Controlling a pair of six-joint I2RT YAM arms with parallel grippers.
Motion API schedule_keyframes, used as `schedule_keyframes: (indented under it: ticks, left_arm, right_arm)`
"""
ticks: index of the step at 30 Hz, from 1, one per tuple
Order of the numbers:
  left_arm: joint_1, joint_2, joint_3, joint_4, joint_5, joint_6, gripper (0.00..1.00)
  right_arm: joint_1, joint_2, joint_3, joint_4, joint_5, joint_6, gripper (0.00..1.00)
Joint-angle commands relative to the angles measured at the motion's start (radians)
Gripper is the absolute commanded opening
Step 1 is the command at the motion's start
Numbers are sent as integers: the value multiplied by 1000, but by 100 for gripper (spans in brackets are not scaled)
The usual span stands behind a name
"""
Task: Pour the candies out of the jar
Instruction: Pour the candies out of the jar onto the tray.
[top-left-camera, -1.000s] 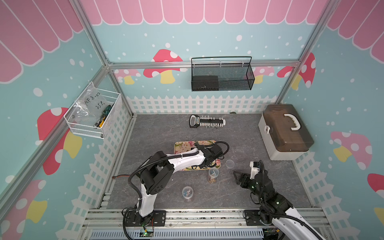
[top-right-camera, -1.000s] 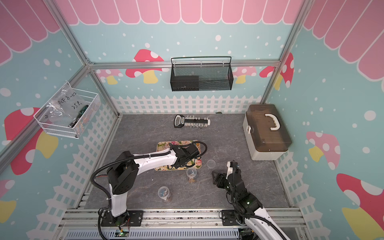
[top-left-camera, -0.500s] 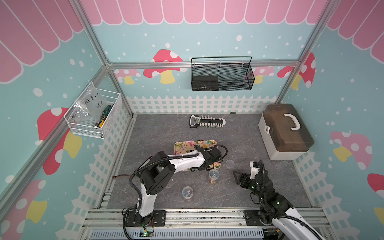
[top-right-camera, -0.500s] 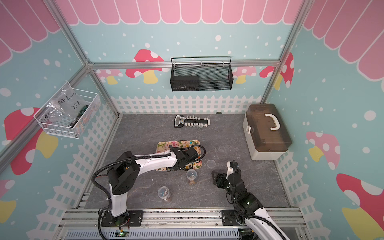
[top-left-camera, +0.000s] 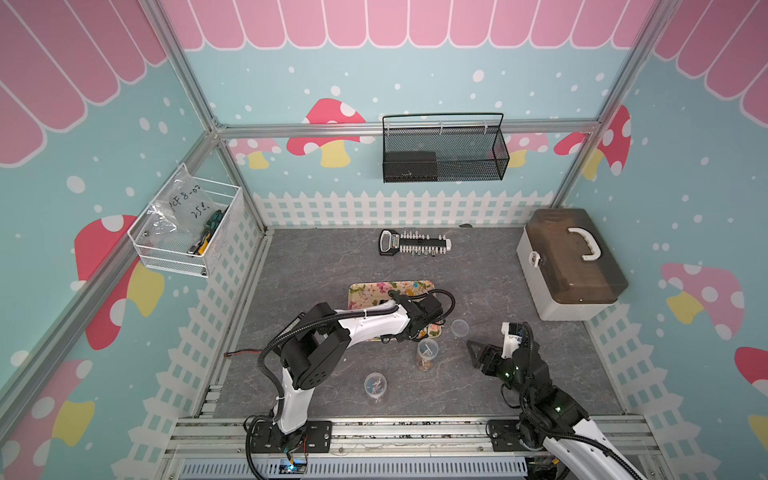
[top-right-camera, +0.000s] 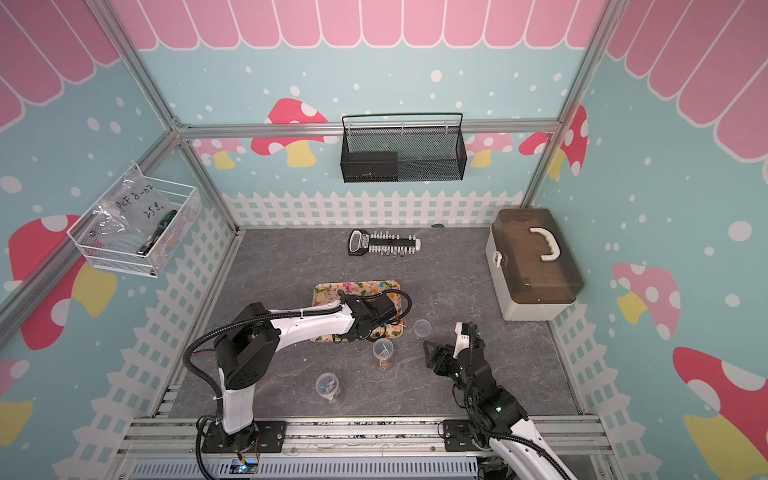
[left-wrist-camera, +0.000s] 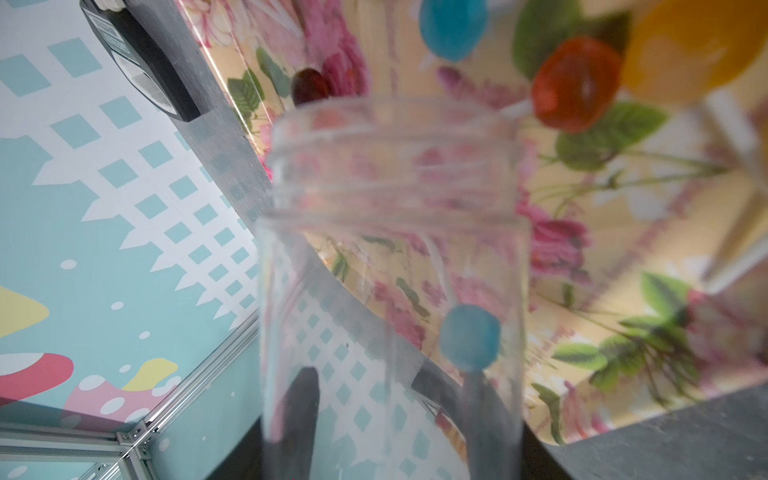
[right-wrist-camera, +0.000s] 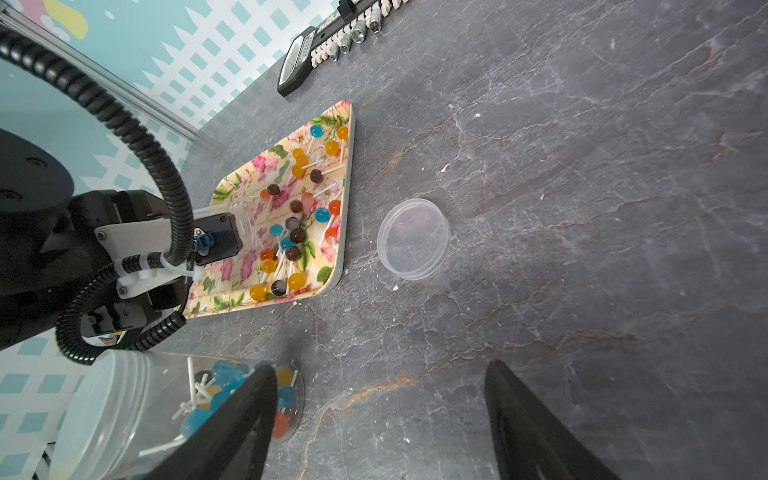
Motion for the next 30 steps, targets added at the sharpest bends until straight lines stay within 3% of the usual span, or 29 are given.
schedule_keyframes:
  ticks: [1,8,14,30]
  left_arm:
    - [-9,-49,30,-35,12,-27,54]
    - [1,-145,66,-65,105,-118,54]
    - [34,-240,57,-43,270,-255,53]
    - [235,-737,-203,240,860,-443,53]
  right_arm:
    - [-5,-9,-16,-80,8,22,77]
    - [-4,28,18,-72,23,20,77]
    - [-4,88,63,-36,28,11,77]
    - [-4,336,217,85,22,-49,77]
